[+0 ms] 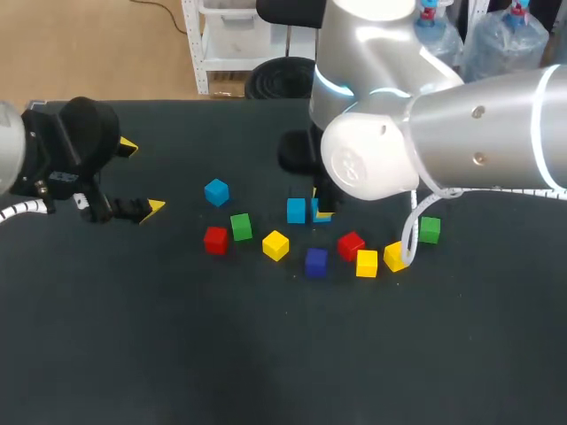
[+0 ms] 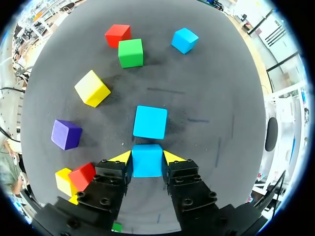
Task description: Place the blue cubes, place green cubes on the blue cubes, place the yellow cubes on the green cubes, then place the red cubes on the yellow cubes, and place purple cube on the red cubes.
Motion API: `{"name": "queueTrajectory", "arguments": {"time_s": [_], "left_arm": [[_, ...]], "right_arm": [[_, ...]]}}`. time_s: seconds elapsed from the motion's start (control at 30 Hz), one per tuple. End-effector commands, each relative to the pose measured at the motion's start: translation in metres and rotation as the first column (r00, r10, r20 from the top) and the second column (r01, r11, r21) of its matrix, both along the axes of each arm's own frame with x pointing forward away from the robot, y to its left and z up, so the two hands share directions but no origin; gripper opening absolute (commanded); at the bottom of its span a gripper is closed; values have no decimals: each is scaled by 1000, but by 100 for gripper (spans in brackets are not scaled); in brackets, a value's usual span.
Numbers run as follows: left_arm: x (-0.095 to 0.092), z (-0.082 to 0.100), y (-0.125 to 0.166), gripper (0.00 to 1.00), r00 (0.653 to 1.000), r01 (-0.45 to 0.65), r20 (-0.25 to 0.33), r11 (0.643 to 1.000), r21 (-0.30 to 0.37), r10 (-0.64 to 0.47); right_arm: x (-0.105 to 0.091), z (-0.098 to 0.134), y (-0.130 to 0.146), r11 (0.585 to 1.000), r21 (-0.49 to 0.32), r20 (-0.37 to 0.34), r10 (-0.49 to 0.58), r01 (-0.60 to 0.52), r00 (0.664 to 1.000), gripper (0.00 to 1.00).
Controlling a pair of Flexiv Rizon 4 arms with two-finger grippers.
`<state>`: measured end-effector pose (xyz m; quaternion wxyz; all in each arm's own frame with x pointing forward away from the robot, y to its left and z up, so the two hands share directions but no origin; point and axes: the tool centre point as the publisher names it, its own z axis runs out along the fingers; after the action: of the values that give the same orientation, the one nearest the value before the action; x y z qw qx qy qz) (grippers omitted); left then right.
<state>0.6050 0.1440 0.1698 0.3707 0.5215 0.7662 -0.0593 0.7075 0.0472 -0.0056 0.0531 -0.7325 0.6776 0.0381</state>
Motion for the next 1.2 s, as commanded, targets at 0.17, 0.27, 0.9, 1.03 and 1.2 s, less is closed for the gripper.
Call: {"name": "queueTrajectory", "arguments": {"time_s": [0.17, 0.27, 0.9, 1.03, 1.2], "left_arm": [[1, 0, 1, 100, 1000, 2, -1, 1000, 0, -2], [1, 0, 1, 100, 1000, 2, -1, 1000, 0, -2], [1, 0, 1, 100, 1000, 2, -1, 1000, 0, -2], [1, 0, 1, 100, 1000, 2, -1, 1000, 0, -2], [1, 0, 1, 100, 1000, 2, -1, 1000, 0, -2]], "right_arm": [[-3, 0, -2, 1000, 3, 2, -3, 3, 1000, 0], [-3, 0, -2, 1000, 2, 1, -3, 3, 1000, 0], [-4, 0, 0, 1000, 1, 1, -2, 2, 1000, 0], [-4, 0, 0, 1000, -2, 1, -4, 4, 1000, 0], [-4, 0, 0, 1000, -4, -1, -2, 2, 1000, 30]]}}
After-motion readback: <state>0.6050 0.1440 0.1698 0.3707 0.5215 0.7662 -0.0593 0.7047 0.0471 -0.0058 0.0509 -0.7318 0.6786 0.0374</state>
